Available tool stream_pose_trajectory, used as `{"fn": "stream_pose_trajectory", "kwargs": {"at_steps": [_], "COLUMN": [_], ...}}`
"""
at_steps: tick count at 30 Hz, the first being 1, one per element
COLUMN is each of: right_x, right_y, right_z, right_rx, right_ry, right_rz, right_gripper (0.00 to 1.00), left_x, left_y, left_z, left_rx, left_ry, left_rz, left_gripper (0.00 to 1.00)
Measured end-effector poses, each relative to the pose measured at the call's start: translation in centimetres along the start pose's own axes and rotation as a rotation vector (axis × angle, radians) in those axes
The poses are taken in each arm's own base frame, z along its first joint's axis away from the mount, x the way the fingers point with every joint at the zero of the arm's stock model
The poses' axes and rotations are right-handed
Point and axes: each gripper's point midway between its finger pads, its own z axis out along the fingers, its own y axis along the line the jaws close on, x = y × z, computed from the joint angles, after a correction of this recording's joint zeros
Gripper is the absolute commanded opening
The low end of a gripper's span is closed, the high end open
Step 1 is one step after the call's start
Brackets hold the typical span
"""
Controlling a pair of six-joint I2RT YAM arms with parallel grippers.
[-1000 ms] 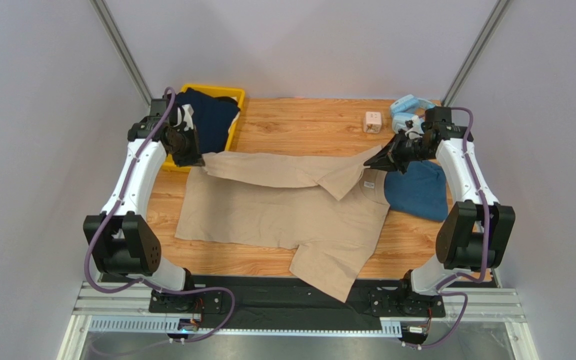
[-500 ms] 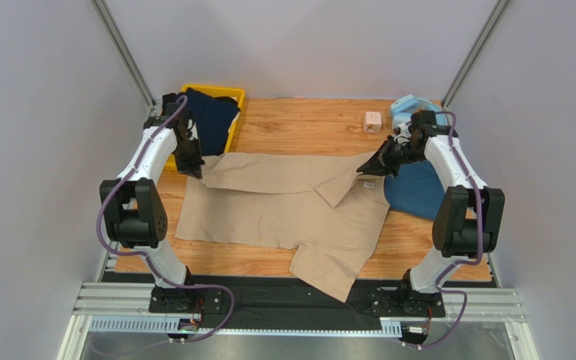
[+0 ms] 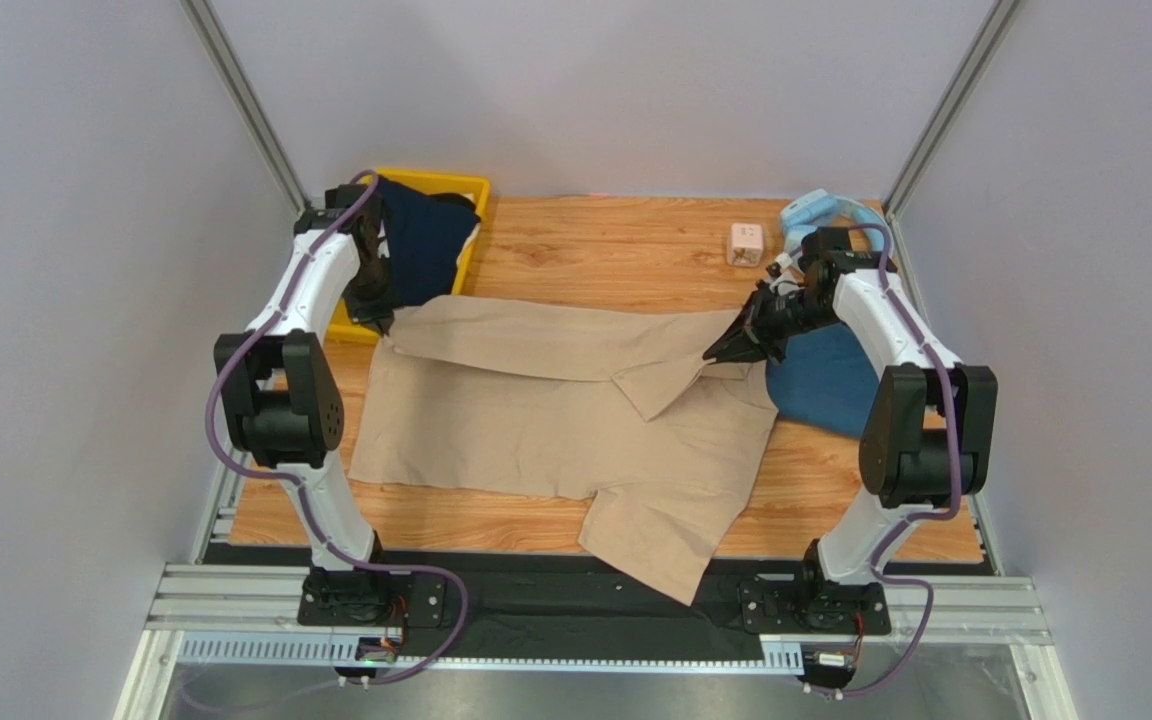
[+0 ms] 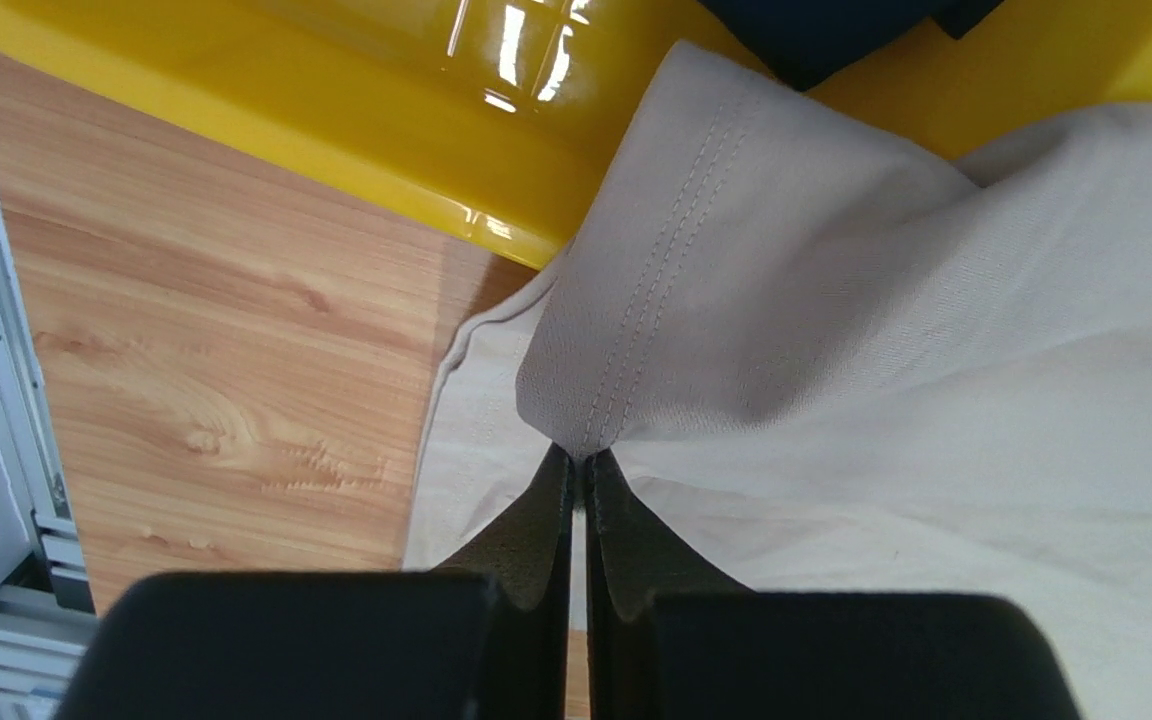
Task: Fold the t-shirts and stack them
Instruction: Flatten out the tshirt
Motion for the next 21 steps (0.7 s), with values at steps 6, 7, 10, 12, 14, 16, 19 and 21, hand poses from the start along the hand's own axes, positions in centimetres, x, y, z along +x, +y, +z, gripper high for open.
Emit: {"fn": "stream_pose_trajectory", "kwargs": {"at_steps": [6, 7, 10, 12, 14, 16, 19, 21], "right_x": [0.4, 0.5, 0.6, 0.5, 0.3, -0.5, -2.2, -3.4], "right_y": [-0.7, -0.8, -1.0, -1.0, -0.6, 0.5, 3.4, 5.4], "right_z": [0.0, 0.0, 0.0, 0.0, -0.2, -0.7, -2.2, -3.3], "right_rx": [0.025, 0.029, 0.038, 0.039, 0.036, 0.023, -0.020, -0.056], "right_ry": [0.018, 0.020, 0.022, 0.021, 0.011, -0.018, -0.094, -0.150], "right_rz": [-0.009, -0.008, -0.010, -0.010, -0.016, -0.031, -0.088, -0.131], "right_gripper": [0.00, 0.00, 0.00, 0.00, 0.00, 0.00, 0.00, 0.00], "left_x": [1.4, 1.6, 2.0, 2.1, 2.0, 1.6, 0.3, -1.2], "left_y": [0.1, 0.1, 0.2, 0.1, 0.1, 0.0, -0.4, -0.8], "left_z": [1.8, 1.8, 2.0, 2.0, 1.9, 1.7, 0.5, -0.9], "left_rx": [-0.016, -0.018, -0.019, -0.016, -0.012, -0.006, 0.016, 0.040], "left_ry": [0.078, 0.085, 0.099, 0.102, 0.096, 0.083, 0.034, -0.026], "left_rz": [0.010, 0.011, 0.012, 0.011, 0.010, 0.008, -0.004, -0.017], "left_gripper": [0.05, 0.02, 0.00, 0.00, 0.00, 0.00, 0.00, 0.00]}}
